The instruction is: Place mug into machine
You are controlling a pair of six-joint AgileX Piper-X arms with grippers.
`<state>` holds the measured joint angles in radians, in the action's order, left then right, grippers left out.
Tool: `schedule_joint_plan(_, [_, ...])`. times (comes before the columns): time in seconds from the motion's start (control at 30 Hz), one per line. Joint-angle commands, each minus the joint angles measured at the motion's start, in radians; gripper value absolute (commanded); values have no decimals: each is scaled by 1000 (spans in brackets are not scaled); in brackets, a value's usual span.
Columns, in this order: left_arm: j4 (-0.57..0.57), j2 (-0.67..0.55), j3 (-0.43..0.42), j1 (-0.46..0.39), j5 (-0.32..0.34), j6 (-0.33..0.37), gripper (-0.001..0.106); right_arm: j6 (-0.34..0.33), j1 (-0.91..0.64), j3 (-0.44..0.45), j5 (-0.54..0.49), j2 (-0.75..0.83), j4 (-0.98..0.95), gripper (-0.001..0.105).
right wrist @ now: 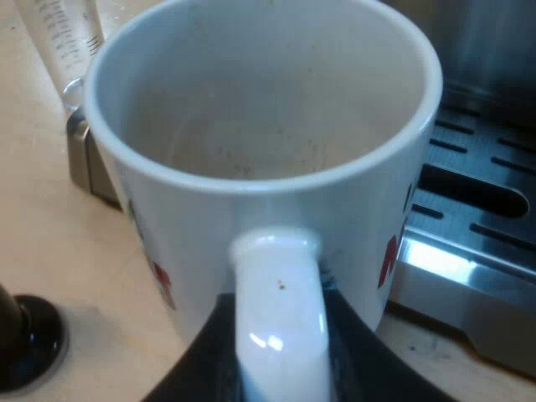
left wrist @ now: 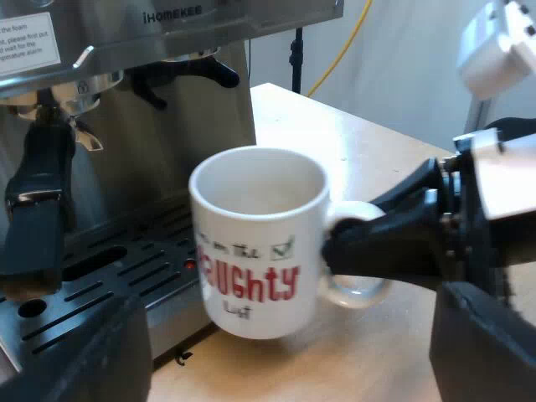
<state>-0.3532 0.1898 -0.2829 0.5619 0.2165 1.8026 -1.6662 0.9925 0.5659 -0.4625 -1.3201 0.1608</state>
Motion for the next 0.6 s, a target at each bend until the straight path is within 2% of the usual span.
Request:
schedule_joint_plan(0.03, [17,-5,0,5,-5,12,70,19,-6,58,-19,-34,52,0])
schedule_joint_plan(0.27, [17,-5,9,5,-5,12,70,33,-24,144,-31,-132,52,0])
schedule_joint_plan(0.6, [17,-5,13,5,4,12,70,32,-71,223,-24,-220,52,0])
